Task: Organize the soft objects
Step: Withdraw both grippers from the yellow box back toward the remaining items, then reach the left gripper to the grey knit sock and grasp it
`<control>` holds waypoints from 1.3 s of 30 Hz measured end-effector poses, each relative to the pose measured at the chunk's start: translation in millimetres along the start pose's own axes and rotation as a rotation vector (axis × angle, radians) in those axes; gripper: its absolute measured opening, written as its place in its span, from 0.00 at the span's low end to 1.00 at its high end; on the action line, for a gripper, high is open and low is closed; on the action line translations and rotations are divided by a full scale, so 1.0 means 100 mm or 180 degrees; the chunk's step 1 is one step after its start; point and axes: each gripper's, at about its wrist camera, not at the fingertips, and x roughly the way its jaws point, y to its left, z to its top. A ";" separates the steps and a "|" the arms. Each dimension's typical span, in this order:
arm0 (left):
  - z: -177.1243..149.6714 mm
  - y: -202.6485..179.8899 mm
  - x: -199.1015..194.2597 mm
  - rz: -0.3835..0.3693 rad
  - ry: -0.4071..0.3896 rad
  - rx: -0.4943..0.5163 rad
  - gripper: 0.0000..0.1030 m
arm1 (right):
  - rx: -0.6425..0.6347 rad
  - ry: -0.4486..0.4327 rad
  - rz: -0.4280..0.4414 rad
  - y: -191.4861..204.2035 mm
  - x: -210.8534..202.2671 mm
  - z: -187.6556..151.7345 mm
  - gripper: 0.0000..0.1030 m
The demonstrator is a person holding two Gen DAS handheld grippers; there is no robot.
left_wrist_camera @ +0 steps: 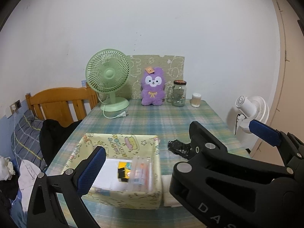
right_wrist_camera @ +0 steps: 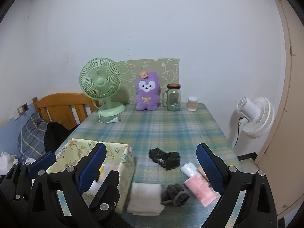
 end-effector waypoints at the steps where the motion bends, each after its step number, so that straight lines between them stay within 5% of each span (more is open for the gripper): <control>1: 0.00 -0.03 -0.01 -0.0005 -0.0002 0.0001 0.98 | -0.0005 -0.0001 -0.0008 -0.03 -0.01 0.00 0.95; 19: -0.01 -0.55 0.03 -0.0261 0.0004 0.0091 0.97 | 0.0083 -0.0094 -0.0222 -0.55 -0.15 -0.03 0.95; 39: -0.29 -1.07 0.48 -0.0357 0.0283 0.0144 0.93 | 0.0011 0.0108 -0.0300 -1.12 0.22 -0.32 0.95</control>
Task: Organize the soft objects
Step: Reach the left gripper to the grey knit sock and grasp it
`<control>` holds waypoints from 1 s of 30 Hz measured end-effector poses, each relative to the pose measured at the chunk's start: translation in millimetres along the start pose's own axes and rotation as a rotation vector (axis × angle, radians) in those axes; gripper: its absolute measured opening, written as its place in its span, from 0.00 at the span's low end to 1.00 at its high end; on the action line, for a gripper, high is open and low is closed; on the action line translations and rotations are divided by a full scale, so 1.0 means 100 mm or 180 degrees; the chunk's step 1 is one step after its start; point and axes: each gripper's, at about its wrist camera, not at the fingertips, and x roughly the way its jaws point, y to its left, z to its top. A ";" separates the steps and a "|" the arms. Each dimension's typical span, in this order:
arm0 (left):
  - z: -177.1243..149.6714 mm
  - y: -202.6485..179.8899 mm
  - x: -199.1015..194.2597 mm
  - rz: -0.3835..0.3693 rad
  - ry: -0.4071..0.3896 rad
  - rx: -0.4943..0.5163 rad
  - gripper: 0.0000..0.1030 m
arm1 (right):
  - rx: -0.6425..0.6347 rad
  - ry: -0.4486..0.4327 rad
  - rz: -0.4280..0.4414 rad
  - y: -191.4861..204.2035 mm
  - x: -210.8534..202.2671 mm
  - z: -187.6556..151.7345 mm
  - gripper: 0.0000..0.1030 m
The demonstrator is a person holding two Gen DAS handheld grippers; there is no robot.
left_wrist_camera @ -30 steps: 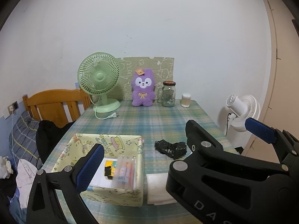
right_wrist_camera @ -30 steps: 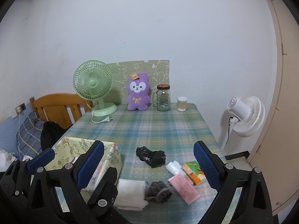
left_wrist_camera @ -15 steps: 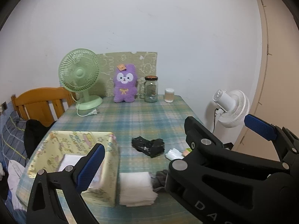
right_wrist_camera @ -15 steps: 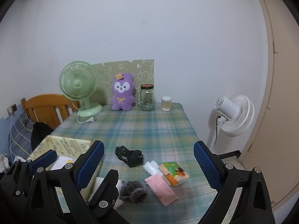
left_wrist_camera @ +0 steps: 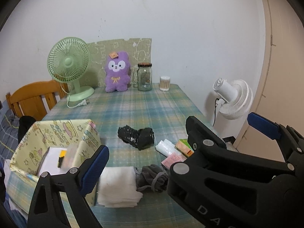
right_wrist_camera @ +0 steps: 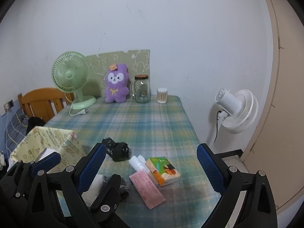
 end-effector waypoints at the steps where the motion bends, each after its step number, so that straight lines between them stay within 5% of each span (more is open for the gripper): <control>1: -0.01 -0.01 0.02 0.0005 0.0011 -0.0001 0.93 | -0.0003 0.0020 0.0001 -0.01 0.02 -0.02 0.95; 22: -0.44 -0.08 0.61 0.0123 0.0509 -0.0058 0.83 | 0.0005 0.0547 0.0154 -0.16 0.68 -0.53 0.95; 30: -0.51 -0.13 0.78 0.0157 0.0643 -0.0043 0.66 | -0.0010 0.0673 0.0116 -0.24 0.83 -0.63 0.95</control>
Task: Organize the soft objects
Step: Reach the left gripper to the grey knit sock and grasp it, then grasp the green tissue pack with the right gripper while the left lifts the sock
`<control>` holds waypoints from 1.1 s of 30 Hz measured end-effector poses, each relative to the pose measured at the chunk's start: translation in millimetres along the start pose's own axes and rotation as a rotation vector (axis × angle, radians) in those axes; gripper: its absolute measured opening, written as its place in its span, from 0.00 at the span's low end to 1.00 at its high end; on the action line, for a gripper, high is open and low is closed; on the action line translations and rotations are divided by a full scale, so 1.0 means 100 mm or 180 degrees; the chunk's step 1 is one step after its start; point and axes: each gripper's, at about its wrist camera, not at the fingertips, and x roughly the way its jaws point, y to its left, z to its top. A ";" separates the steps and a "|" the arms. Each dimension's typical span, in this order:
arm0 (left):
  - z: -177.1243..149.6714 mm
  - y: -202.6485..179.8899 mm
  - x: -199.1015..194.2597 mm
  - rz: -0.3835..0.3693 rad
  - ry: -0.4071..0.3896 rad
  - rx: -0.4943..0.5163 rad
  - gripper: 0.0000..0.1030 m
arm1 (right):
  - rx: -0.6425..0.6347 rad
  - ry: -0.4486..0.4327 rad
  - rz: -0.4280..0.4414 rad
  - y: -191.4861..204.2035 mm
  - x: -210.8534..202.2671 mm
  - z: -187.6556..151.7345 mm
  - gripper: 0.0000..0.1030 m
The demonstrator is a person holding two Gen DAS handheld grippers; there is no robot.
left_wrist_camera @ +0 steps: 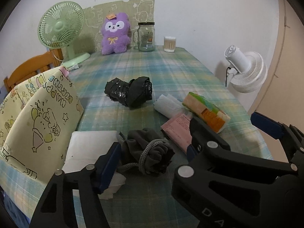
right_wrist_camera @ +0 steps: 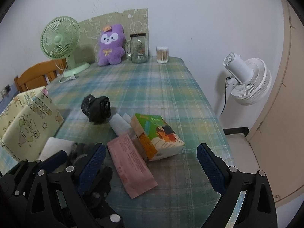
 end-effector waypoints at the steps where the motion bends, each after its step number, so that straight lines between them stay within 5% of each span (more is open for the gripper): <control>1: 0.00 0.00 0.01 0.0022 -0.0002 0.0006 0.63 | -0.0001 0.0016 0.0008 0.00 0.02 0.00 0.95; 6: 0.02 0.00 0.07 0.0086 -0.0003 0.0018 0.50 | 0.0012 0.0063 0.0036 -0.01 0.10 0.01 0.95; 21: 0.25 -0.06 0.14 0.0129 -0.0156 0.0079 0.42 | 0.0106 0.0031 0.0164 -0.08 0.27 0.20 0.95; 33: 0.29 -0.01 0.44 0.0291 0.0102 0.0023 0.43 | 0.0103 0.0330 0.0172 -0.12 0.57 0.21 0.91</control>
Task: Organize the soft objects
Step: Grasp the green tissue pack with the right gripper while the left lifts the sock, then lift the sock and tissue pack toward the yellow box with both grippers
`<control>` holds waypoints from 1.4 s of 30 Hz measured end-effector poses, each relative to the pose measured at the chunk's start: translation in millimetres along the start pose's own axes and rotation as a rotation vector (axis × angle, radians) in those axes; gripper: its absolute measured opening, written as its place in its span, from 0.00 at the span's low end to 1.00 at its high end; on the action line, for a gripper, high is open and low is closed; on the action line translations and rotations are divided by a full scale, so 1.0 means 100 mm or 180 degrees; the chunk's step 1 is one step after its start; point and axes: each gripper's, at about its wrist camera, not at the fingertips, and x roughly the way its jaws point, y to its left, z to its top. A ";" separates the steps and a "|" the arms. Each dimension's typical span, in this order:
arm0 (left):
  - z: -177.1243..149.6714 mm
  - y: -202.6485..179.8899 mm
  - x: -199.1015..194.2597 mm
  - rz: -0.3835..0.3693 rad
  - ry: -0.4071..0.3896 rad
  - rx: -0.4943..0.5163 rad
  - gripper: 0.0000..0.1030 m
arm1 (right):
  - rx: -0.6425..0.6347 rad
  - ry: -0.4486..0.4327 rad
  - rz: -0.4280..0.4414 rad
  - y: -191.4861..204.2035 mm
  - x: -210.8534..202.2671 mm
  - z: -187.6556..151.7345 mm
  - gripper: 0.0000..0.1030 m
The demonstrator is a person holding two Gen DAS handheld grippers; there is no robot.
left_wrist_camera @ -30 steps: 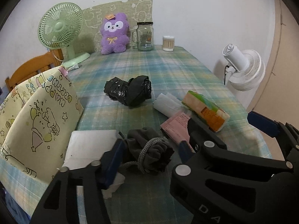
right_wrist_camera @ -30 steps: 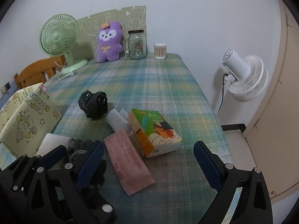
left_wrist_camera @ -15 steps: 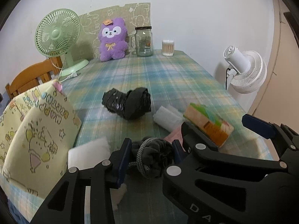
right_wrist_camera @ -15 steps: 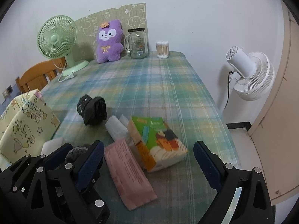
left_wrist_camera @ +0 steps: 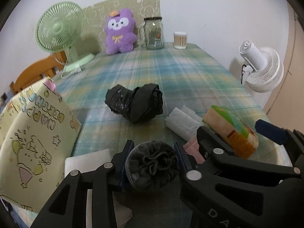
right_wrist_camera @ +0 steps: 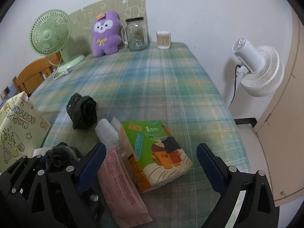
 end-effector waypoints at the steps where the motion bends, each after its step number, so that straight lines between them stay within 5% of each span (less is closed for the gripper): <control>1: -0.01 0.00 0.00 0.0002 0.0001 0.0003 0.43 | -0.0002 0.0010 0.0006 0.00 0.01 0.00 0.88; 7: -0.02 -0.01 -0.02 -0.0011 0.0002 0.0019 0.41 | 0.0064 0.0085 -0.0032 0.00 0.04 -0.01 0.62; 14: -0.04 0.00 -0.08 -0.0003 0.0005 -0.0004 0.39 | 0.0080 0.0052 -0.0083 0.03 -0.02 -0.05 0.49; 42: -0.01 0.05 -0.77 -0.0209 -0.0250 -0.0054 0.38 | 0.0268 -0.0280 -0.0030 0.07 -0.77 -0.04 0.44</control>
